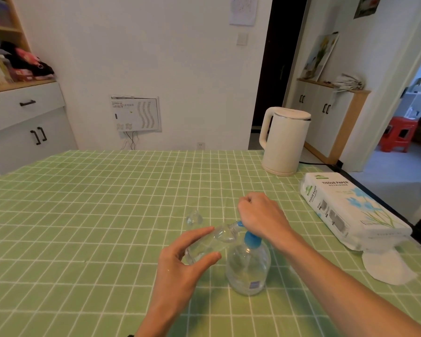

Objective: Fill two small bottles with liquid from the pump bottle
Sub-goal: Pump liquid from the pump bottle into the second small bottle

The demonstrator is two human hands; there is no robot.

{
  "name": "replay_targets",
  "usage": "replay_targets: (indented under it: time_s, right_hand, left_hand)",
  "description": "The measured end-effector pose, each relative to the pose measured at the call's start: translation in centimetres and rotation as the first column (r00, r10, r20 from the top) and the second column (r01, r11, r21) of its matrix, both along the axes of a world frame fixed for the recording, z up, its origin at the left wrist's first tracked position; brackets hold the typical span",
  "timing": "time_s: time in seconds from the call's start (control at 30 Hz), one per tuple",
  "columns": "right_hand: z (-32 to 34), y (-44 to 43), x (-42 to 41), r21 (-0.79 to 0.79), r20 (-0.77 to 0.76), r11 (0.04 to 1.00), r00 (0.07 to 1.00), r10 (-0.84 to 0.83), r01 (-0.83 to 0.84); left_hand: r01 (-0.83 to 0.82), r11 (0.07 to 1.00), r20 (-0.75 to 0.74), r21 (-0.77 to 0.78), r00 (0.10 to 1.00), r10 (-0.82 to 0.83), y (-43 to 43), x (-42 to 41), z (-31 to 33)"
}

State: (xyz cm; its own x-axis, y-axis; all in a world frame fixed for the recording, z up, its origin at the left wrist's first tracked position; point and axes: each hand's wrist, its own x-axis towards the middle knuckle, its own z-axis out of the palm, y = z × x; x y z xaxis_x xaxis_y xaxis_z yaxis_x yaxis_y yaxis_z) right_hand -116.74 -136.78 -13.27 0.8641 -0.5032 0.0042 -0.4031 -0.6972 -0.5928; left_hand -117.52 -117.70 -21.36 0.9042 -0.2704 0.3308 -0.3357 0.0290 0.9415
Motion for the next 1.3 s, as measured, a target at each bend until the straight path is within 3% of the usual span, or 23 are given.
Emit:
replay_targets:
  time_s: [1.3]
  right_hand:
    - [-0.5,0.4,-0.4,0.013,-0.024,1.000,0.999,-0.028,0.029]
  left_hand:
    - [0.003,1.000,0.005,0.023,1.000,-0.003,-0.2,-0.2,-0.5]
